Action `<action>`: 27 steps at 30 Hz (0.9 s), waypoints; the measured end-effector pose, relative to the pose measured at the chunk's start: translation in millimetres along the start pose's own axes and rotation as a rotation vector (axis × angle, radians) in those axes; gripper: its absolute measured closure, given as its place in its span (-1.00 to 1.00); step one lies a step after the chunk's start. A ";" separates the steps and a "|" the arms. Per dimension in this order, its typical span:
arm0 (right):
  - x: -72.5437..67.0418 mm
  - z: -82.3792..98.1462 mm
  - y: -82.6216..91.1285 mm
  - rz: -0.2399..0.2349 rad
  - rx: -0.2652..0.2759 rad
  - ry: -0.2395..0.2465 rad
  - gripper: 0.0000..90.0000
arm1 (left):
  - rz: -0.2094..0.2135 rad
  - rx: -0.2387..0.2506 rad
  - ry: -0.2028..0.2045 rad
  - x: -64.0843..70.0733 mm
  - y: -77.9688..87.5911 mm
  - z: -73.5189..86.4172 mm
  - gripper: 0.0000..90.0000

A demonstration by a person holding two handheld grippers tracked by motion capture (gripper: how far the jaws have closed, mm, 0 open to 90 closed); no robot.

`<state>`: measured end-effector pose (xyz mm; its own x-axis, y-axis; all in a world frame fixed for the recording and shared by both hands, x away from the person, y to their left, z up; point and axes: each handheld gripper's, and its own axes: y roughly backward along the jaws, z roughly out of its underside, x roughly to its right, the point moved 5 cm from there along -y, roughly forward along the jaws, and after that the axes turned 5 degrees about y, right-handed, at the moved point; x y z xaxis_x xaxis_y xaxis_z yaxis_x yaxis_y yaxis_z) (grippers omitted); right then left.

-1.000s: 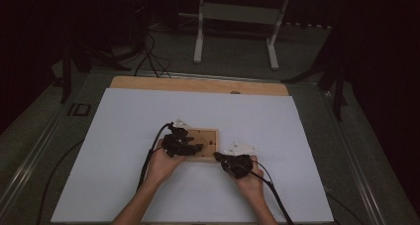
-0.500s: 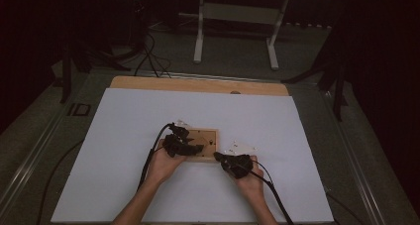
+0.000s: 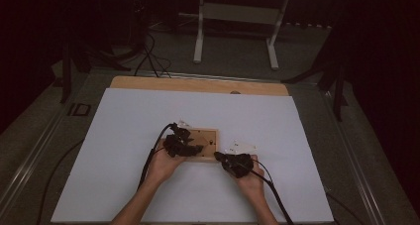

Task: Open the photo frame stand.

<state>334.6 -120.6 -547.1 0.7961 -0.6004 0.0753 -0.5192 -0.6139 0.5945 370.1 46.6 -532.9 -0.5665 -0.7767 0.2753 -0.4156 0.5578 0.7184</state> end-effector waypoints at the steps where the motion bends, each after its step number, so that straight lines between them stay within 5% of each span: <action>1: 1.1 0.2 0.5 0.004 -0.003 -0.003 0.95 | -0.003 -0.001 -0.009 0.0 0.6 0.1 0.15; 13: 13.0 -4.5 12.4 0.040 0.020 -0.031 0.64 | -0.029 0.047 -0.087 6.6 4.3 -0.3 0.15; 27: 24.2 -8.5 20.0 0.057 0.019 -0.038 0.54 | -0.047 0.095 -0.171 13.2 8.9 0.9 0.15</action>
<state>346.1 -143.1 -526.6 0.7531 -0.6534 0.0775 -0.5691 -0.5878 0.5749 358.2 41.6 -523.4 -0.6543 -0.7459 0.1246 -0.5050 0.5536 0.6622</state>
